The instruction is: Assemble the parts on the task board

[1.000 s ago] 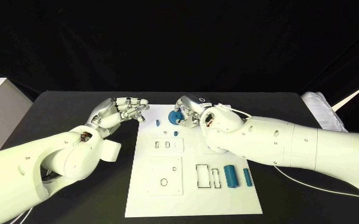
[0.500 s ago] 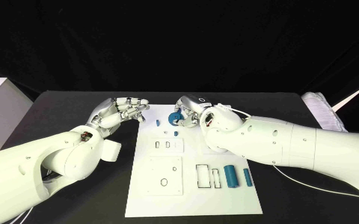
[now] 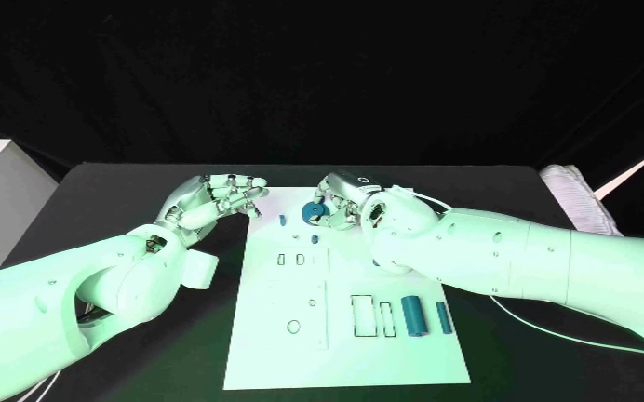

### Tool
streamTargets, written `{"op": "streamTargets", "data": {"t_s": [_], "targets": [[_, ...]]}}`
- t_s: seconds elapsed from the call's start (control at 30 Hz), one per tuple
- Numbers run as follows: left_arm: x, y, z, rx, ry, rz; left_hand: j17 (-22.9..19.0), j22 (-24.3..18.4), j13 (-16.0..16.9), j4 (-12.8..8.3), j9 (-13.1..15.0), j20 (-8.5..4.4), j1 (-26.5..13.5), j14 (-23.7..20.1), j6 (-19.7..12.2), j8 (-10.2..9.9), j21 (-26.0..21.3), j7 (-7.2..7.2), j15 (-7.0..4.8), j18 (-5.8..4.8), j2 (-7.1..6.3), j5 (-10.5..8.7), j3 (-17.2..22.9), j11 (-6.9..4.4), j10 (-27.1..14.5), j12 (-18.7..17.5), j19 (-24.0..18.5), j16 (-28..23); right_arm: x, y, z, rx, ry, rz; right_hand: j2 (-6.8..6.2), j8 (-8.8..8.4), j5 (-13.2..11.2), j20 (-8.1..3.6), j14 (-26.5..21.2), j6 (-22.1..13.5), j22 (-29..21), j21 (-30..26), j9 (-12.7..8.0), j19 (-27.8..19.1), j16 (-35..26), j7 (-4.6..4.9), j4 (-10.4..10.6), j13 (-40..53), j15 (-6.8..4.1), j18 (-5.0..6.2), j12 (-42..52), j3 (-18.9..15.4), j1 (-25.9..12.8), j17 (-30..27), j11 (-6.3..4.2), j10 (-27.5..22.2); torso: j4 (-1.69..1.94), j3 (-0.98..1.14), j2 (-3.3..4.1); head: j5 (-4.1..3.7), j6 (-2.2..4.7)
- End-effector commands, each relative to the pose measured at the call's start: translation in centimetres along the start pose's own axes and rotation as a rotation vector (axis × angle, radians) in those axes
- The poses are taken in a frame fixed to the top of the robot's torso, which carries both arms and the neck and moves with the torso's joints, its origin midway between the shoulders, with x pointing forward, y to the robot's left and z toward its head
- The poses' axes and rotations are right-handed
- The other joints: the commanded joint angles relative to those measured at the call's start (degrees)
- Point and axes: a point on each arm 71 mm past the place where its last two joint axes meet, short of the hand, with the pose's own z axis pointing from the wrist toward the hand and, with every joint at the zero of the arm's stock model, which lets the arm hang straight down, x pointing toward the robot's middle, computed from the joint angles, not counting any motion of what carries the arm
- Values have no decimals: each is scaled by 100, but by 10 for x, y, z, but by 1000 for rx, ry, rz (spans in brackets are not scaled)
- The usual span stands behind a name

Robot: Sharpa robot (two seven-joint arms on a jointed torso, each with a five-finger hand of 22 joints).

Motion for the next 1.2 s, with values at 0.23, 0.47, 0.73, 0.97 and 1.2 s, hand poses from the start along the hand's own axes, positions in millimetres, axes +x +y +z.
{"op": "streamTargets", "data": {"t_s": [0.23,0.47,0.73,0.97,1.2], "targets": [[0,-1,1,6,10,-6,-5,5,6,-31,8,19,-19,-22,-34,-31,32,-13,-2,18,43,-35,0,-20,-10,-9,-38,25,-6,-11,-8,-8,-57,32,57,-20,146,20,495,21,1508,31,3,609,-6,-14,-22,1035,23,-81,6,-44,-16,1012,25,218,-2,13,-11,3,23],[-6,0,1,5,-3,1,-9,11,6,-34,9,20,-21,-28,-38,-33,42,-10,0,17,45,-35,4,-18,-15,-10,-47,29,-23,-26,-19,-17,-156,103,32,-105,177,26,477,-87,1508,31,-26,609,-37,20,-53,965,39,-81,-74,-76,42,937,52,153,-40,39,-32,-3,58],[-13,2,3,8,-8,-4,-12,14,5,-37,9,21,-22,-34,-43,-36,46,-10,1,17,41,-36,4,-16,-20,-12,-53,30,-43,-62,-41,22,-159,124,-3,-111,137,39,477,-30,1508,31,-19,609,-37,20,-171,983,47,-81,-62,-62,251,941,55,164,-109,95,-98,-37,112],[-10,2,3,18,26,-25,-18,20,2,-47,8,23,-17,-48,-60,-46,55,-6,5,16,38,-36,8,-12,-40,-20,-67,34,-55,-101,-67,29,-92,145,-34,-180,-168,44,483,-63,1508,31,-37,609,-27,37,-362,969,54,-81,-88,-64,590,971,69,150,-161,133,-125,-105,128],[-7,2,3,21,49,-27,-22,33,15,-54,11,26,-24,-47,-69,-50,76,-6,4,17,34,-40,5,-18,4,8,-85,57,-61,-139,-87,50,-26,156,-83,-229,-159,42,487,-110,1508,31,-52,609,-17,24,-444,931,46,-81,-135,-82,718,999,62,113,-180,154,-113,-152,110]]}}
